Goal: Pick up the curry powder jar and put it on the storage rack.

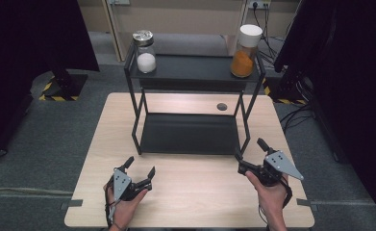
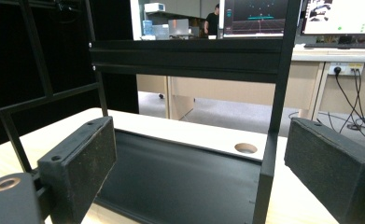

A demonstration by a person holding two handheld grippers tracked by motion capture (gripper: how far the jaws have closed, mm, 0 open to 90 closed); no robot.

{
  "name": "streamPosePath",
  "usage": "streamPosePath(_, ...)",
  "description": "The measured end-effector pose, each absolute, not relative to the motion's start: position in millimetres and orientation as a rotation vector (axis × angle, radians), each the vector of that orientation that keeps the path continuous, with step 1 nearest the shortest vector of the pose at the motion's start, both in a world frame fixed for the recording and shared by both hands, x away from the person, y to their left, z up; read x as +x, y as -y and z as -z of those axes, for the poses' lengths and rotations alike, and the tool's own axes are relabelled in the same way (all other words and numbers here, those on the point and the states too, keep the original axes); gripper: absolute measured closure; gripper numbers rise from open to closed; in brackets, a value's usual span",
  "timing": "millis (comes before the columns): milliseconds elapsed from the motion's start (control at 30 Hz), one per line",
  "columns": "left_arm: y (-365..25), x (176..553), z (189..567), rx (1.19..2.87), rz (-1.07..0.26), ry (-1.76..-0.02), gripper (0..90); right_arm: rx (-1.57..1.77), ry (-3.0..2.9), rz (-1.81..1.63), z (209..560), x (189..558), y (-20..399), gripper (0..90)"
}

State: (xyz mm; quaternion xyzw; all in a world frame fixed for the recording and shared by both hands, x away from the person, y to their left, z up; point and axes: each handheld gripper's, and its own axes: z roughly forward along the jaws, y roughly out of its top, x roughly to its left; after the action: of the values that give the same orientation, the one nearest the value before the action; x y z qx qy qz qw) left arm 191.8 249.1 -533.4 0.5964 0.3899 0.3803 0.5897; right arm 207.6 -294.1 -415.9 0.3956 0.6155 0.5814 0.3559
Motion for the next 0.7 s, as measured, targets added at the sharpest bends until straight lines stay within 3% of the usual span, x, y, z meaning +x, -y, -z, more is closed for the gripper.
streamPosePath(700, -248.8, 191.5, 533.7, 1.386, -0.888, -0.908, 11.5, 1.062, -1.628, -1.453, 443.7, 197.2, 298.2, 9.1)
